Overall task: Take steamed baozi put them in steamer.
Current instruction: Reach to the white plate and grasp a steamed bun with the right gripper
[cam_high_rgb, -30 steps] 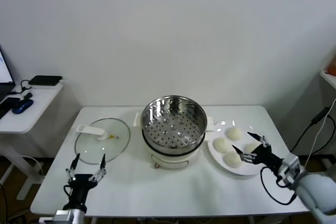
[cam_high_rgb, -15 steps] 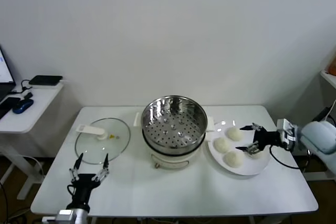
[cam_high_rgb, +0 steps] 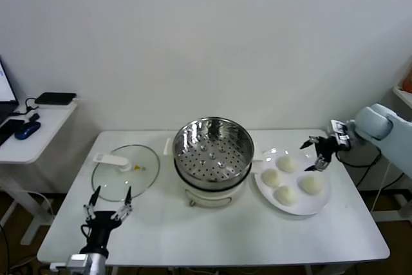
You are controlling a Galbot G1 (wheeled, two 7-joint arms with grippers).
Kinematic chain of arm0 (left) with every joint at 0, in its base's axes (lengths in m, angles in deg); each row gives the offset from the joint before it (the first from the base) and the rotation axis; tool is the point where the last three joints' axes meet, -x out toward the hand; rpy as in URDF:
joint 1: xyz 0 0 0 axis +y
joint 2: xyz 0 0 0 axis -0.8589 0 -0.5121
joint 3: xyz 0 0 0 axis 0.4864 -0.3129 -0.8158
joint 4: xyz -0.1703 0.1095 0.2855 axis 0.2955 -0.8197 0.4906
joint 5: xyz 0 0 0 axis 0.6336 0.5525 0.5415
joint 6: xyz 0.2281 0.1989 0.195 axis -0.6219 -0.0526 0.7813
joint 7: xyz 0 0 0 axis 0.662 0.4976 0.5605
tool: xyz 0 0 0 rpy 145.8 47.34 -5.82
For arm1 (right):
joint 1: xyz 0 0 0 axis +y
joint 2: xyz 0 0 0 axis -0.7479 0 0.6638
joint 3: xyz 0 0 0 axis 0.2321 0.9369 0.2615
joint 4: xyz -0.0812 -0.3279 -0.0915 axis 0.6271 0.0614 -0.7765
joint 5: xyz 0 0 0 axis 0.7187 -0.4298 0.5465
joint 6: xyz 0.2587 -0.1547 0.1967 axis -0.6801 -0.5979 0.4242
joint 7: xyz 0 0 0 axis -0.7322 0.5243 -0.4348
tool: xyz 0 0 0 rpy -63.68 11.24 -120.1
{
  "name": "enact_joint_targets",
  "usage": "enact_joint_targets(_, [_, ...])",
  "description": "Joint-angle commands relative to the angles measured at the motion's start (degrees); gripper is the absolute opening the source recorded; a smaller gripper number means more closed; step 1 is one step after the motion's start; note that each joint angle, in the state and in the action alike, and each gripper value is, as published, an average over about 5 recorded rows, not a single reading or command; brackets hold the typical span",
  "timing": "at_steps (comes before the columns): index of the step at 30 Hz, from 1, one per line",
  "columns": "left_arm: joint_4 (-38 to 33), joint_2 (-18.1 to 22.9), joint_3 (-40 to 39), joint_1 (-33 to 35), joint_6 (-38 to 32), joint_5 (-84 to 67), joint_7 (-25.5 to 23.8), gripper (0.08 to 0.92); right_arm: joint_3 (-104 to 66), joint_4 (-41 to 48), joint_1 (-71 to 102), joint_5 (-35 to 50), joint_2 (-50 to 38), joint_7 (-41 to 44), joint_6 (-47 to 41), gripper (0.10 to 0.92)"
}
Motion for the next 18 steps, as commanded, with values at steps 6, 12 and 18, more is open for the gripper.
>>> enact_joint_targets(6, [0.01,-0.28,0.25,-0.16,0.50,-0.92,0.16,0.823,5.70,9.89,-3.62,-8.67,9.76,2.20,4.34,0.823])
enact_joint_targets(12, [-0.15,-0.39,0.41,0.02,0.56,-0.72,0.13,0.823,3.14,13.33,0.43,-12.47,12.45,2.36,6.26,0.823])
enact_joint_targets(18, [-0.02,-0.27,0.58,0.17,0.53,-0.77,0.13,0.823,-0.58,17.58,3.67,-17.57,14.34,2.40,8.58,0.823])
